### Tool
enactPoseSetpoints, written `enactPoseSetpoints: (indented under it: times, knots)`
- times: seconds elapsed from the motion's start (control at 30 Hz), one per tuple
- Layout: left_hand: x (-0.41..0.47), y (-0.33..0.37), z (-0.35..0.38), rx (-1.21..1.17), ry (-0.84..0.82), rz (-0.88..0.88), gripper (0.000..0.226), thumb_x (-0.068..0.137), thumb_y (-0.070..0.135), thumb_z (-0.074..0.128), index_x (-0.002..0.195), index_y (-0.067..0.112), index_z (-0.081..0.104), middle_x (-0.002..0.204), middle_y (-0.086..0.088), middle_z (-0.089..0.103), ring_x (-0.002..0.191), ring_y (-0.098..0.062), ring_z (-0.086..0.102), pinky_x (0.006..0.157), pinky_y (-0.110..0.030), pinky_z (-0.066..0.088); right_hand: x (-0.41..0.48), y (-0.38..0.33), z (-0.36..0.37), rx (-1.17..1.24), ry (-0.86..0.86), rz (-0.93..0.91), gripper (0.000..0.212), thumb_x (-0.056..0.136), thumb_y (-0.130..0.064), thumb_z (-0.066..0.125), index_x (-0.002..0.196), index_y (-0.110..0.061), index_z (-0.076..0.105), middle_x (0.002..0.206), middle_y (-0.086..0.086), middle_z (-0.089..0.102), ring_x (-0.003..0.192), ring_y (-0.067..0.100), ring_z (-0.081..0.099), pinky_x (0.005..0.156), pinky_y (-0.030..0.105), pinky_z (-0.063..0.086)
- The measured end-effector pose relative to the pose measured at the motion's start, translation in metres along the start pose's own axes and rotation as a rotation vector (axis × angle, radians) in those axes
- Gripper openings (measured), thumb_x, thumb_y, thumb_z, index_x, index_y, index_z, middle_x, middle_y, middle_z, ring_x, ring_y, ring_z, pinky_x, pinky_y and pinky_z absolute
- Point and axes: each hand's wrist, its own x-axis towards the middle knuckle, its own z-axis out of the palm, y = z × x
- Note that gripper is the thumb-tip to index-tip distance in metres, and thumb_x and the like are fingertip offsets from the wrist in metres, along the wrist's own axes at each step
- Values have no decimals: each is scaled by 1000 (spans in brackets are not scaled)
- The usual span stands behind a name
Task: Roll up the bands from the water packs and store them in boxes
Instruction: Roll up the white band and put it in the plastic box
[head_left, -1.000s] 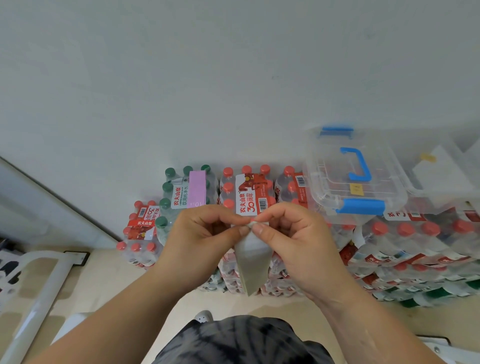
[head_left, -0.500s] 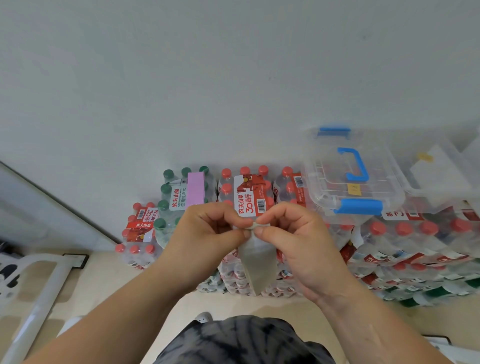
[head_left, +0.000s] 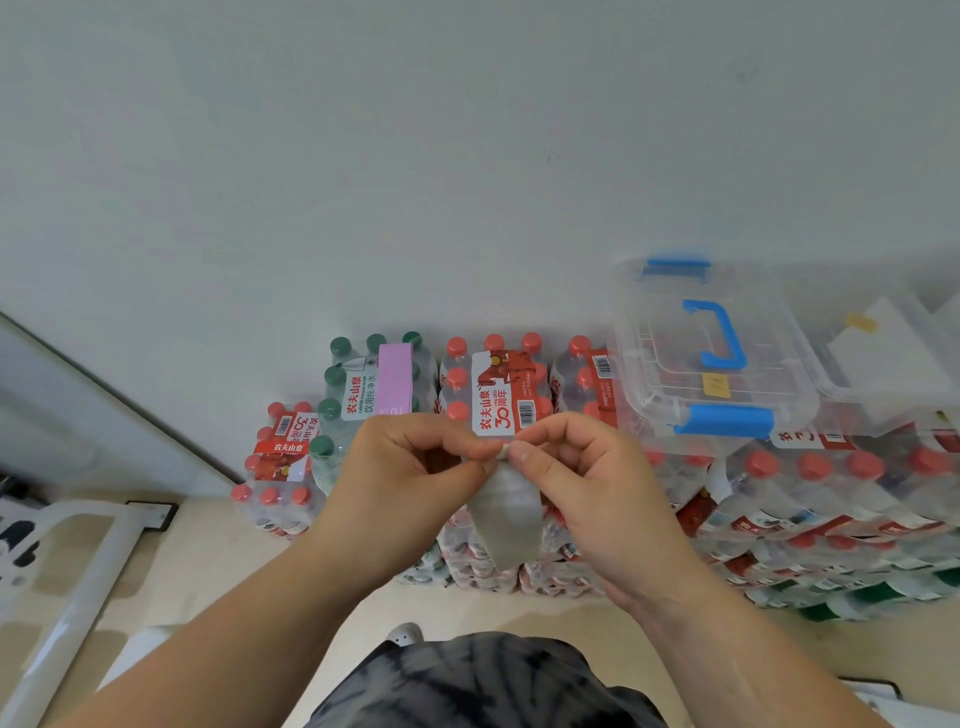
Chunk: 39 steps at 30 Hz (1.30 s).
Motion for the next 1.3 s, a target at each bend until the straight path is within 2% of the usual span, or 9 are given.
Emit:
enactPoseSetpoints:
  times: [0.07,0.13,0.27,0.37,0.47,0.63,0.9,1.13,1.3]
  knots:
    - [1,-1,0,-5,-4,-22,15,82,-6,73,82,7,80,80,-5,78,79,-15,75,71,-21,57,1,3,2,20,19,-3,5,87,-20,76,91,-21,74,86,16,75,85,39,70,78,56,57]
    - [2,0,-1,-56,-7,-55,15,80,-7,73,82,7,80,82,-7,78,80,-17,75,71,-21,57,0,3,4,46,44,-17,7,86,-15,76,88,-22,74,86,11,76,88,35,72,84,55,58]
    - [2,1,1,-173,-6,-119,18,80,8,71,96,9,79,88,-11,78,80,-23,75,67,-27,60,0,3,6,89,68,-46,15,87,-9,74,85,-23,73,85,5,76,82,21,71,80,42,59]
    - [3,-3,2,-171,7,-157,16,83,2,71,98,5,77,88,-14,78,80,-27,74,69,-33,62,1,5,5,79,81,-76,16,87,-7,74,84,-23,73,85,8,74,84,31,68,83,51,57]
    - [4,-6,2,-133,43,-125,16,82,-7,72,89,7,79,84,-13,77,78,-24,73,69,-27,59,1,6,5,94,83,-65,14,87,-7,74,87,-21,73,87,13,73,85,32,67,84,54,55]
    - [4,-7,4,-29,72,-48,16,83,-4,73,90,10,79,84,-7,78,81,-22,75,74,-27,61,2,2,6,109,120,-49,11,80,-31,75,91,-29,73,83,14,73,85,35,69,84,57,55]
    - [8,-7,3,-10,-2,-69,18,84,-1,73,98,9,77,85,-10,77,80,-25,75,68,-27,60,-1,4,6,104,201,-67,12,87,-14,75,93,-23,71,82,2,77,79,15,73,71,24,57]
    - [8,-2,6,62,-5,-25,16,85,6,75,95,18,80,84,-8,78,81,-34,73,74,-49,61,-6,2,14,88,341,-126,6,80,-19,79,77,-22,76,76,-3,76,71,7,71,65,17,54]
    - [4,0,8,93,22,53,15,87,9,73,92,21,79,83,-3,78,79,-30,72,71,-45,61,-9,-3,15,123,309,-156,9,72,-31,78,80,-28,80,80,-2,77,80,15,74,75,28,60]
